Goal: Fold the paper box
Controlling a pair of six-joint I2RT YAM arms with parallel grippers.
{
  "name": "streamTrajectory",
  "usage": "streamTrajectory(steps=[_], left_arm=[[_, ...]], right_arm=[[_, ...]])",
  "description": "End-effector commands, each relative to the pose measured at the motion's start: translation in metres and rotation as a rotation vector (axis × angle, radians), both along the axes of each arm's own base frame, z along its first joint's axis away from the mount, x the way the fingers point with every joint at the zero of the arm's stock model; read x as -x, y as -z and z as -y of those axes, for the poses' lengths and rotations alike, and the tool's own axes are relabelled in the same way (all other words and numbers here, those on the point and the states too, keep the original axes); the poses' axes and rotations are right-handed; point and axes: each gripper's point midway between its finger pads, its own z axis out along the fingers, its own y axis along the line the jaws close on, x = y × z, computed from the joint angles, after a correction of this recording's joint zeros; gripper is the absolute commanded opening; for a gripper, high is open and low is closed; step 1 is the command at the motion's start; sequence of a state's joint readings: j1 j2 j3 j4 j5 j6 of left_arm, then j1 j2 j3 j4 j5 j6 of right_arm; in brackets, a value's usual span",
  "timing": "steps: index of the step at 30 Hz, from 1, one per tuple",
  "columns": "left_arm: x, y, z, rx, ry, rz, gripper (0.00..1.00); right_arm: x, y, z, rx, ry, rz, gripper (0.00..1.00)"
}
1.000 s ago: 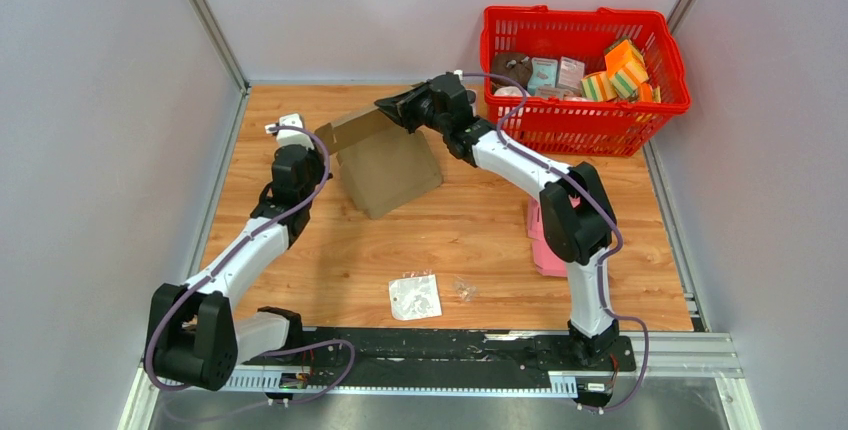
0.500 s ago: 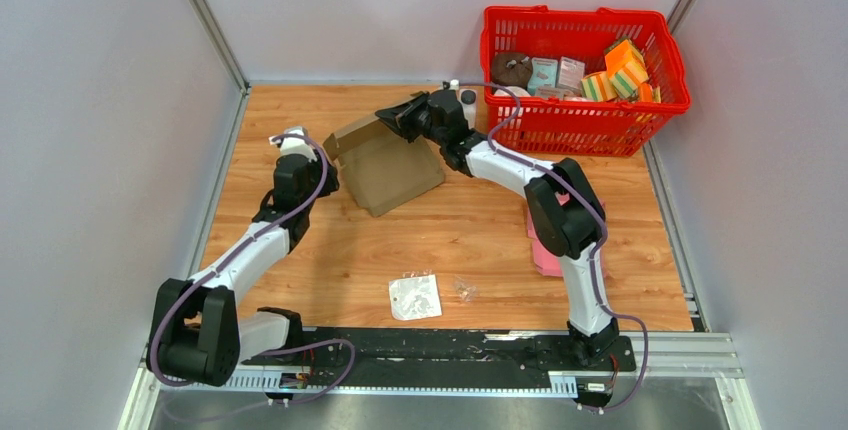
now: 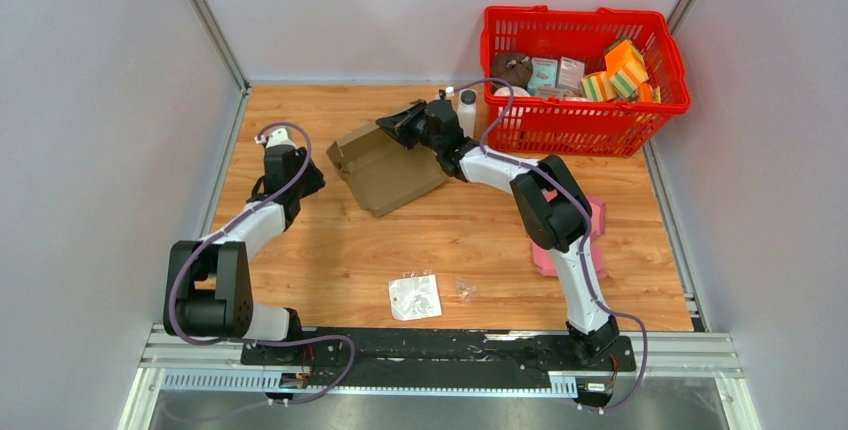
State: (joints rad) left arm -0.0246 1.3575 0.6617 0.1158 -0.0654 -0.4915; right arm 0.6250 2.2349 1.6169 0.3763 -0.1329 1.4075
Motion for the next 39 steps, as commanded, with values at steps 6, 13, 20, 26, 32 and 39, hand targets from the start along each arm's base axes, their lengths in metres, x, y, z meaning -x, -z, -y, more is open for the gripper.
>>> streamTrajectory(steps=[6, 13, 20, 26, 32, 39], left_arm=[[-0.042, -0.023, 0.026, 0.012, 0.183, 0.144, 0.48], [-0.06, -0.025, 0.04, -0.012, 0.272, 0.136, 0.49], [-0.07, -0.029, 0.06, -0.02, 0.313, 0.114, 0.45], [-0.052, -0.032, 0.059, -0.023, 0.31, 0.097, 0.45], [-0.025, -0.046, 0.026, -0.032, 0.161, 0.113, 0.51], [-0.038, -0.032, 0.022, 0.006, 0.207, 0.021, 0.47]], right_arm=[[-0.015, 0.022, 0.009, 0.003, 0.031, -0.056, 0.0], [-0.02, 0.023, 0.007, 0.001, 0.03, -0.075, 0.0], [-0.02, 0.025, 0.005, -0.011, 0.025, -0.092, 0.0], [-0.021, 0.022, 0.008, -0.008, 0.027, -0.087, 0.0], [-0.022, 0.019, 0.008, -0.002, 0.027, -0.077, 0.0], [-0.022, 0.021, 0.007, -0.013, 0.024, -0.087, 0.0]])
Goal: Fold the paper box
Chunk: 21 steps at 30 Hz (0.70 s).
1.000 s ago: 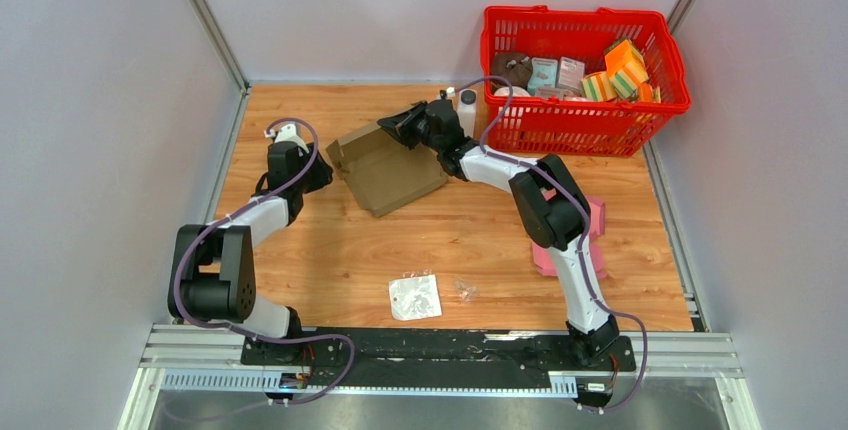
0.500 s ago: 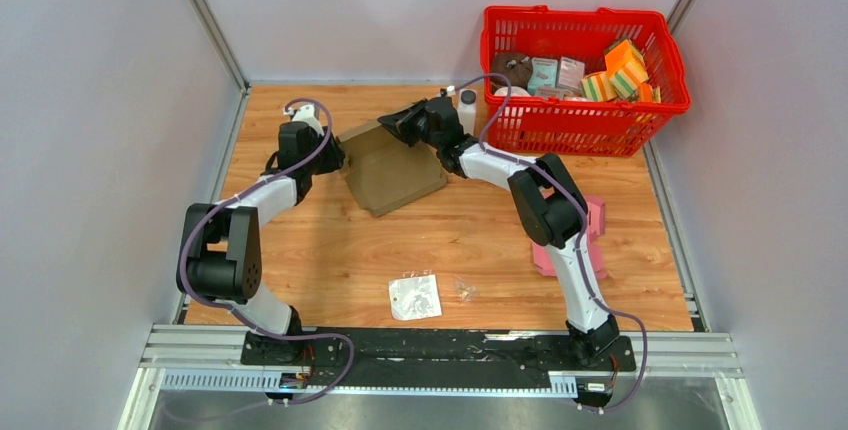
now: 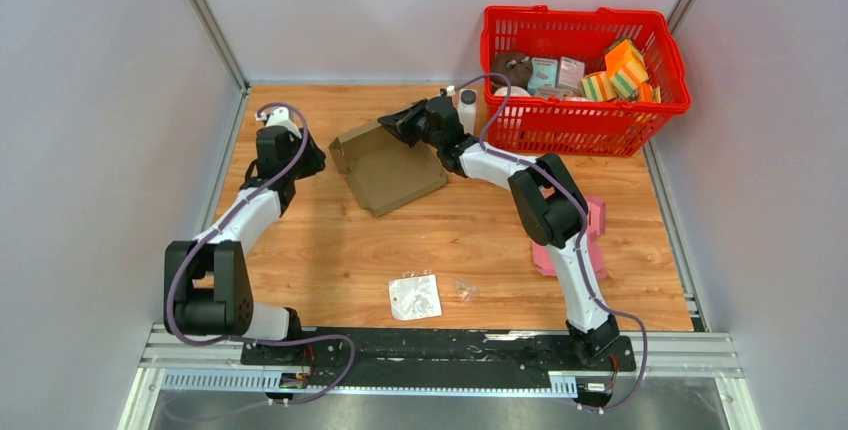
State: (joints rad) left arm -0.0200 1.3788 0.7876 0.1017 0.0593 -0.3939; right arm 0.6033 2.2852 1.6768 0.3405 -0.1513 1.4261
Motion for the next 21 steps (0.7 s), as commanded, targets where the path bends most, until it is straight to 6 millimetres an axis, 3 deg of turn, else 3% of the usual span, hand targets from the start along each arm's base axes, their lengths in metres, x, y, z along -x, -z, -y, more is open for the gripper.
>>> streamTrajectory(steps=[1, 4, 8, 9, 11, 12, 18, 21], left_arm=[[-0.011, 0.011, 0.005, 0.017, 0.049, -0.104, 0.45], [-0.02, 0.016, 0.001, 0.026, 0.008, -0.113, 0.38], [-0.036, 0.018, 0.001, 0.039, -0.003, -0.093, 0.38], [-0.038, 0.028, 0.002, 0.039, 0.002, -0.119, 0.38], [-0.048, 0.027, 0.011, 0.064, 0.048, -0.12, 0.38], [-0.05, 0.035, 0.016, 0.068, 0.066, -0.146, 0.38], [-0.045, 0.032, 0.036, 0.044, 0.129, -0.147, 0.34], [-0.03, 0.039, 0.037, 0.048, 0.126, -0.168, 0.3]], right_arm=[[-0.008, 0.01, 0.004, -0.009, 0.017, -0.049, 0.0], [-0.008, 0.01, 0.004, -0.01, 0.019, -0.05, 0.0], [-0.008, 0.012, 0.004, -0.01, 0.019, -0.056, 0.0], [-0.009, 0.013, 0.003, -0.009, 0.018, -0.055, 0.0], [-0.008, 0.012, 0.003, -0.008, 0.016, -0.054, 0.0], [-0.008, 0.013, 0.003, -0.008, 0.018, -0.056, 0.0], [-0.008, 0.008, 0.003, -0.015, 0.022, -0.052, 0.0], [-0.008, 0.008, 0.003, -0.012, 0.02, -0.049, 0.0]])
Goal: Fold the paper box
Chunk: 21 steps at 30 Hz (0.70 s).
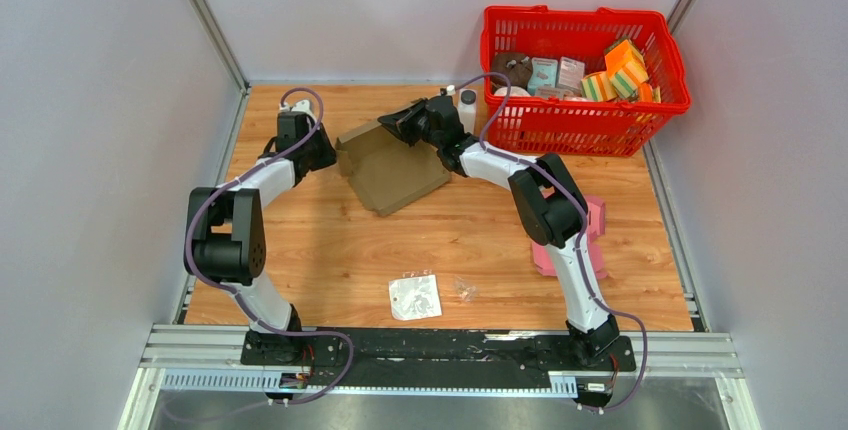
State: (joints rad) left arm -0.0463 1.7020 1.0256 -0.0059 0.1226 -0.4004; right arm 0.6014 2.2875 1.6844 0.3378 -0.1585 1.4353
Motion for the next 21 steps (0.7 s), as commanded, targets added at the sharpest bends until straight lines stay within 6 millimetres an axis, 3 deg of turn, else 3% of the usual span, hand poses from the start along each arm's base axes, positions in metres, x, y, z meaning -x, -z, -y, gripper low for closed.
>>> streamTrajectory(steps=[1, 14, 21], left_arm=[[0.01, -0.015, 0.013, 0.019, 0.046, 0.048, 0.3], [0.018, -0.029, 0.038, 0.137, 0.137, 0.108, 0.37], [-0.002, -0.034, 0.053, 0.189, 0.105, 0.125, 0.33]], right_arm=[[-0.007, 0.009, 0.004, -0.004, 0.021, -0.043, 0.0], [-0.005, 0.005, 0.005, -0.021, 0.031, -0.049, 0.0], [0.003, 0.004, 0.004, -0.042, 0.04, -0.061, 0.0]])
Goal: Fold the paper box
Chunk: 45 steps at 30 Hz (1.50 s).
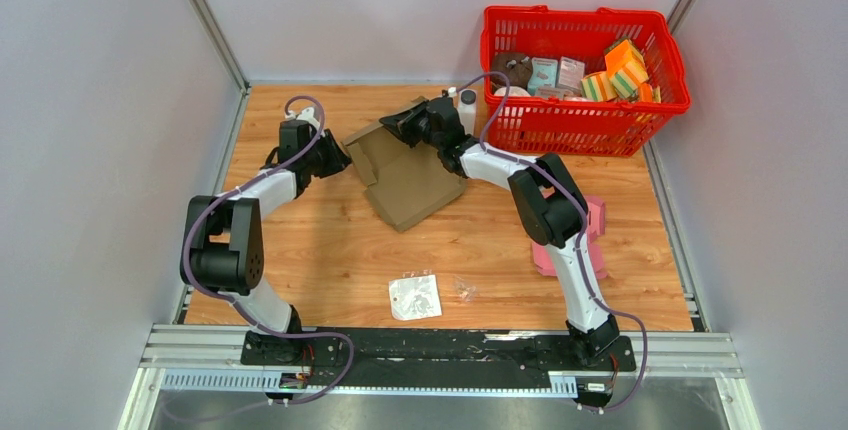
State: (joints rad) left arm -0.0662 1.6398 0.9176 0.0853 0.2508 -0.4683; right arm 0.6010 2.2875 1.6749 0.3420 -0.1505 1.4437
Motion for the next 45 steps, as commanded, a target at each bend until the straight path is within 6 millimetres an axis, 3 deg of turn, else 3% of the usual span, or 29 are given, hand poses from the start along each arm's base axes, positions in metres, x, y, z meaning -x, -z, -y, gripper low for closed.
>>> streamTrajectory(steps=[1, 5, 12, 16, 23, 28, 35, 45], left_arm=[[-0.024, -0.031, 0.025, 0.058, 0.025, 0.105, 0.33], [-0.025, -0.034, 0.03, 0.034, 0.009, 0.134, 0.31], [0.012, -0.026, 0.009, -0.08, -0.011, 0.108, 0.41], [0.022, -0.04, 0.007, -0.086, -0.01, 0.165, 0.44], [0.02, -0.043, 0.013, -0.057, 0.006, 0.176, 0.44], [0.019, -0.041, 0.012, -0.097, -0.006, 0.175, 0.43], [0.024, -0.053, 0.005, -0.133, -0.046, 0.236, 0.42], [0.03, -0.042, 0.004, -0.128, -0.058, 0.202, 0.43]], right_arm=[[0.006, -0.001, 0.001, -0.045, 0.028, -0.048, 0.0], [0.009, 0.0, 0.002, -0.047, 0.03, -0.052, 0.0], [0.011, -0.002, 0.004, -0.048, 0.024, -0.034, 0.0], [0.013, -0.01, 0.006, -0.054, 0.016, 0.0, 0.0], [0.017, -0.012, 0.007, -0.065, 0.006, 0.029, 0.0], [0.019, -0.027, 0.006, -0.098, -0.005, 0.062, 0.0], [0.019, -0.057, 0.007, -0.14, -0.011, 0.121, 0.0], [0.022, -0.039, 0.01, -0.15, -0.015, 0.094, 0.0]])
